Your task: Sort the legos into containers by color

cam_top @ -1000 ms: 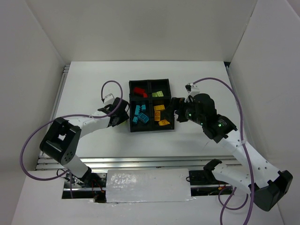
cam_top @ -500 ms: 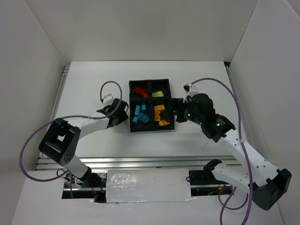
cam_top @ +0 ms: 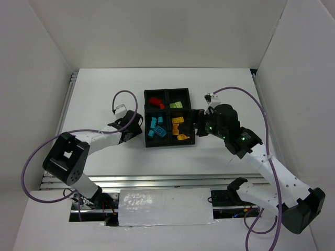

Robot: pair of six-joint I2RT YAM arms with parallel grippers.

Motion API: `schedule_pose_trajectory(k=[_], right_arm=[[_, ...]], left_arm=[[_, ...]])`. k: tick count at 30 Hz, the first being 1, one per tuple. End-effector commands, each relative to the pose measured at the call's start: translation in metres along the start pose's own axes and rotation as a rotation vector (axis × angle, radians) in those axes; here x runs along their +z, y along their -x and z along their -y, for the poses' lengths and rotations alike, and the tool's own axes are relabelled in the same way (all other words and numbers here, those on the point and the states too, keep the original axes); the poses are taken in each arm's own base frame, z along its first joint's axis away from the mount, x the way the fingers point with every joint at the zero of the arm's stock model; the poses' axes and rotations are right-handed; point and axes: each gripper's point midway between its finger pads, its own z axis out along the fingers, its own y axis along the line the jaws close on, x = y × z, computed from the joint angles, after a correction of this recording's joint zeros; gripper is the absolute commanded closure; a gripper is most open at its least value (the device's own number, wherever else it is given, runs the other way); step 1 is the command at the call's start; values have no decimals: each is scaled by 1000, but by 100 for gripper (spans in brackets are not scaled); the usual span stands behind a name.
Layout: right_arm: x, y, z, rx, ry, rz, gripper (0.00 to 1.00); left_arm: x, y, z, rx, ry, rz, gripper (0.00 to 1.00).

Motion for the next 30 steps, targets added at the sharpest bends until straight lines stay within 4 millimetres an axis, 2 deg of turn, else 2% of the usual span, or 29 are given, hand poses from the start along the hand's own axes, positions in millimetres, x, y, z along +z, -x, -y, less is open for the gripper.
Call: schedule_pose_trajectory(k=[1, 4, 12, 21, 23, 30], right_arm=[[4, 3, -7, -7, 33, 16, 0], [4, 3, -8, -5, 36, 15, 0], [6, 1, -7, -9, 33, 6, 0], [6, 0, -8, -11, 36, -2, 0], [5, 0, -7, -16, 29, 1, 0], [4, 0, -6, -19, 24, 1, 0]], left_arm=[[-1, -18, -37, 148, 81, -43, 26], [-3, -13, -25, 182, 12, -30, 22], [-8, -4, -14, 202, -55, -2, 14], [7, -3, 9, 334, -130, -6, 16], [8, -4, 15, 356, -154, -14, 19], [13, -2, 17, 364, -139, -32, 21]])
